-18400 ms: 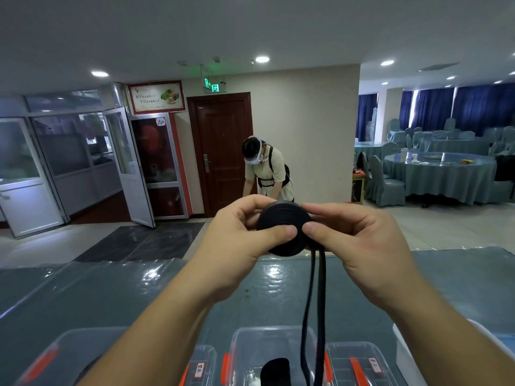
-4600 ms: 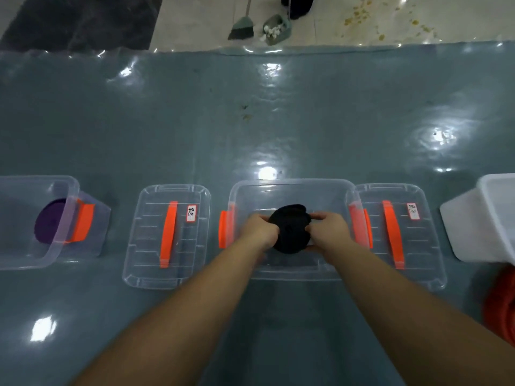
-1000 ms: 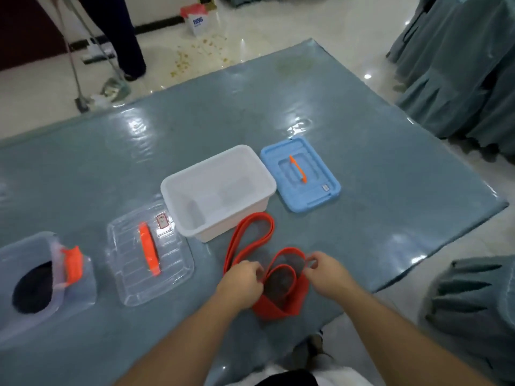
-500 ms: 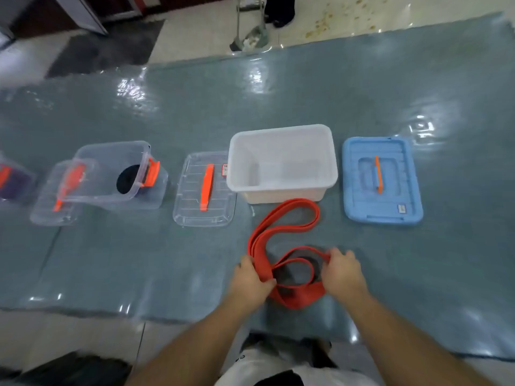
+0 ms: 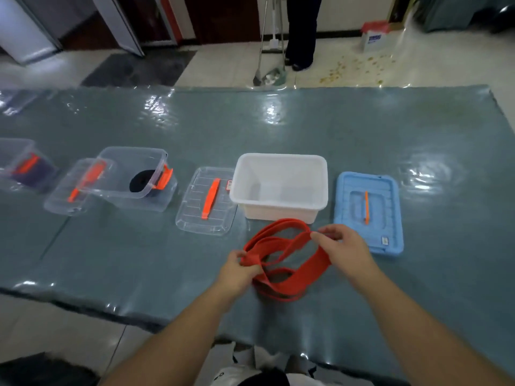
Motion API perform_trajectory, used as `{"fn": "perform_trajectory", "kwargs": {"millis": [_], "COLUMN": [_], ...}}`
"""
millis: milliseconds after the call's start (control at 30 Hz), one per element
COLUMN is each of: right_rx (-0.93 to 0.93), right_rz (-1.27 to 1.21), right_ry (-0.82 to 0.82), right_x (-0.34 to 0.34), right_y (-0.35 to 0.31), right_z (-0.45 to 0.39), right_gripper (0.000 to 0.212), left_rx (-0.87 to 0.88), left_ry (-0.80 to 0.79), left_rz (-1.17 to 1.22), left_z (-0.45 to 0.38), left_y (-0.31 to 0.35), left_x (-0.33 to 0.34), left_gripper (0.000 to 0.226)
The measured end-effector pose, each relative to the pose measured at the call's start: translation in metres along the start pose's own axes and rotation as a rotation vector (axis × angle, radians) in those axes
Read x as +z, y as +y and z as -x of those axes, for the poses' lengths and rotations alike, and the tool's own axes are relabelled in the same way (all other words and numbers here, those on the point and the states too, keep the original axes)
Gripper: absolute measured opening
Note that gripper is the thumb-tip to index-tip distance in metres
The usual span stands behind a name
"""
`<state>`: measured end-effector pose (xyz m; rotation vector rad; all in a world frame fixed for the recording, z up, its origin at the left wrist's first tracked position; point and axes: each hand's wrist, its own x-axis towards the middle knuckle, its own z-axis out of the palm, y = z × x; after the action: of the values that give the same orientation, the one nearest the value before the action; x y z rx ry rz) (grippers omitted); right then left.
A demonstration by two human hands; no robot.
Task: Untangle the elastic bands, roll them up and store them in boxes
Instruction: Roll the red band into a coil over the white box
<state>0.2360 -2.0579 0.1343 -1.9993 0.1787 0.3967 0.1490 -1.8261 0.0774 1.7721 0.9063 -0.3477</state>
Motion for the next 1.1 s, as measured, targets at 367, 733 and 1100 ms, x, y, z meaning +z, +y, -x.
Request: {"fn": "perform_trajectory", "kwargs": {"millis": [367,733,1100], "right_rx": [-0.213,-0.334,-0.493], "right_rz": [-0.097,0.111,-0.169], "right_ry": [0.139,0.432,0.416], "right_x": [-0.002,-0.024,-0.046], "right_y": [-0.143,-0.241,-0.286], "right_z": [0.020,0.058,0.076], "right_gripper": [0.026,0.063,0.061], "left_rx": [0.502,0.908,1.125], "left_ry": [-0.259,-0.400,-0.306], "left_rz": [-0.111,0.100,0.127], "left_z": [0.039,0.099,0.122], "left_y": [0.102,0.199,0.260], "left_x": [-0.045,-0.053,-0.094], "left_gripper": [0.070,0.056,0.031]}}
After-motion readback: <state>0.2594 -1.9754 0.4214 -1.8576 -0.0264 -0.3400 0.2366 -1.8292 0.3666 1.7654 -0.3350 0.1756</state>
